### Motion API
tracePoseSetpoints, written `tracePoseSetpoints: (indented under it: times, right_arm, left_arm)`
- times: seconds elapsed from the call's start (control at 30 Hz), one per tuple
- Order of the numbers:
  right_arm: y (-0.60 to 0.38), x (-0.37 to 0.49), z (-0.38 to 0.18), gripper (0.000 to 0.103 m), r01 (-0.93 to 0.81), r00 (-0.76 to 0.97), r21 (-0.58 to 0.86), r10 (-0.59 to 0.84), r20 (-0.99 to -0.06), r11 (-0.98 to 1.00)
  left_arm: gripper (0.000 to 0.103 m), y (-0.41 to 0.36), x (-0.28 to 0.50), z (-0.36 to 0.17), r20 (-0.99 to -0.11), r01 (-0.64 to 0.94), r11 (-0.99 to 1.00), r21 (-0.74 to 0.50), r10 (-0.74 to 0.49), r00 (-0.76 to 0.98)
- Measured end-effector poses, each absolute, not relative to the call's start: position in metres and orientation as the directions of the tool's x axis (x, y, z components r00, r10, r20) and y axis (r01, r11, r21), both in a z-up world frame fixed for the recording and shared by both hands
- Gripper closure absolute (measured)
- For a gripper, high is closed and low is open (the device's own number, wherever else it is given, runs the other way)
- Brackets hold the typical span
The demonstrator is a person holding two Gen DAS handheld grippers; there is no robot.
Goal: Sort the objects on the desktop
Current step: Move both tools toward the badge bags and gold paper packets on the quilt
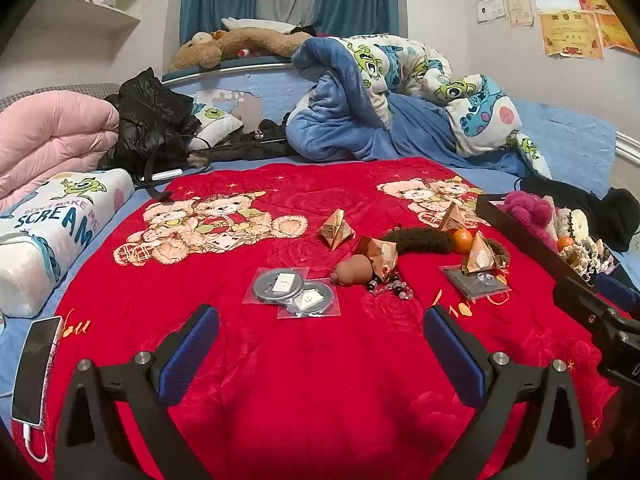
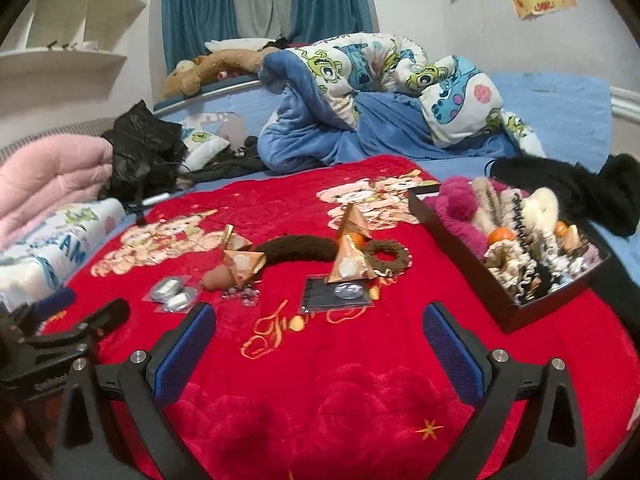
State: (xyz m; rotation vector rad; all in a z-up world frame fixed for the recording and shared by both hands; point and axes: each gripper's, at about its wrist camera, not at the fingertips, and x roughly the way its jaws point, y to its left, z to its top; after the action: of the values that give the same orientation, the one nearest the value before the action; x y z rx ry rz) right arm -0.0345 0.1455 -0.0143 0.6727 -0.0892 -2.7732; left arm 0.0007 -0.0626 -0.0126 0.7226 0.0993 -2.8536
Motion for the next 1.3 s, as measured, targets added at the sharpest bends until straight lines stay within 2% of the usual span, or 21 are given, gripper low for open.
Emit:
tracePoseSetpoints:
  times: [0.4,0.7,1.3]
  right_arm:
    - [0.146,-0.041,-0.013,0.000,0.280,-0.859,0.140,-0.313,-0.405,-0.950]
    - [0.145,-0.059,-0.016,0.000,0.274,-0.855,0.117,-0.298,-0.424,-0.955]
    - [0.153,-0.140,-0.039,0.000,0.281,-0.771,0.223,-0.357,-0.527,-0.934]
  left_arm:
    - [0.001,-0.074,-0.011,-0.020,-0.505,0.205,-0.978,-0.042,-0.156,-0.849]
    - [0.001,-0.097,-0.032,-0.023,-0.543,0.181,-0.974,-0.138,-0.079,-0.836]
    - [0.001,-0.133,-0.112,-0.043,-0.644,0.194,-0.981,-0.020,-0.136,-0.753]
